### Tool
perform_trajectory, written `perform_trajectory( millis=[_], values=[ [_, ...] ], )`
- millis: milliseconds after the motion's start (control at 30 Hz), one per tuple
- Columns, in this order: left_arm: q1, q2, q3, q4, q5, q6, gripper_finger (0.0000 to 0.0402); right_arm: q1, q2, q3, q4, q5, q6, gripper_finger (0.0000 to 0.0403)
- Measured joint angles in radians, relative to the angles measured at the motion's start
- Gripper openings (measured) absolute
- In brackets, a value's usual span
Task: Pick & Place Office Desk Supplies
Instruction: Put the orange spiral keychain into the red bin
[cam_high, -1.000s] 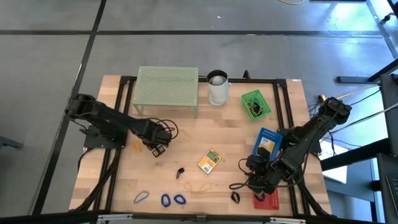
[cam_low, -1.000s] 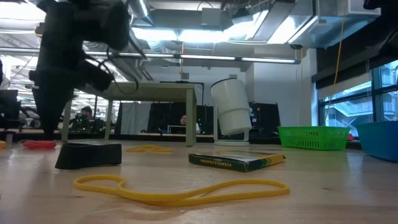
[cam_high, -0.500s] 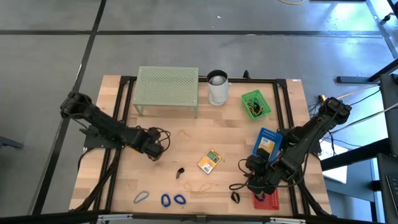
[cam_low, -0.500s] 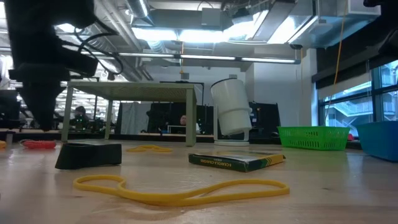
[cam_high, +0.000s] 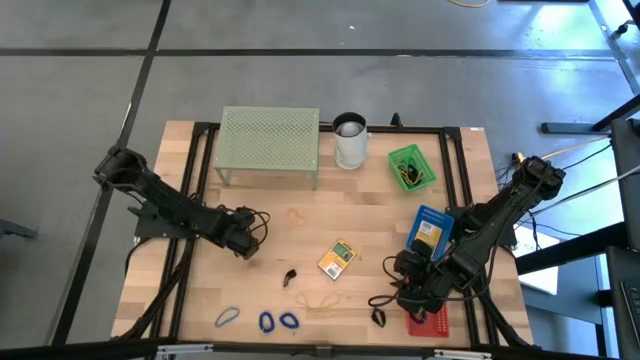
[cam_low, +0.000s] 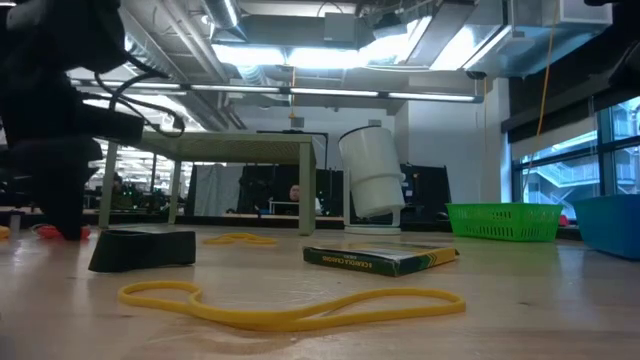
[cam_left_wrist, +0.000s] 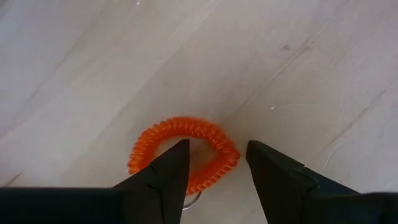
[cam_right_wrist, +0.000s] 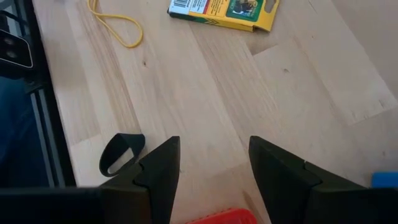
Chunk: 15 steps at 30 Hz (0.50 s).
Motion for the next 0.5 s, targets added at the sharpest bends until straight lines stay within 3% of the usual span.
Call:
perform_trajectory(
  millis=[233,500],
  values=[
    [-0.001,-0.002,-0.034,0.062,-0.018,-0.002,0.0148,0.000,0.000,0.000,0.029,0.000,0.000,0.0194],
    [-0.027,0.002,-0.038,0.102,-0.041,0.081,0.0051,0.000,0.000,0.000,0.037,0.000,0.001,0.0194]
  ],
)
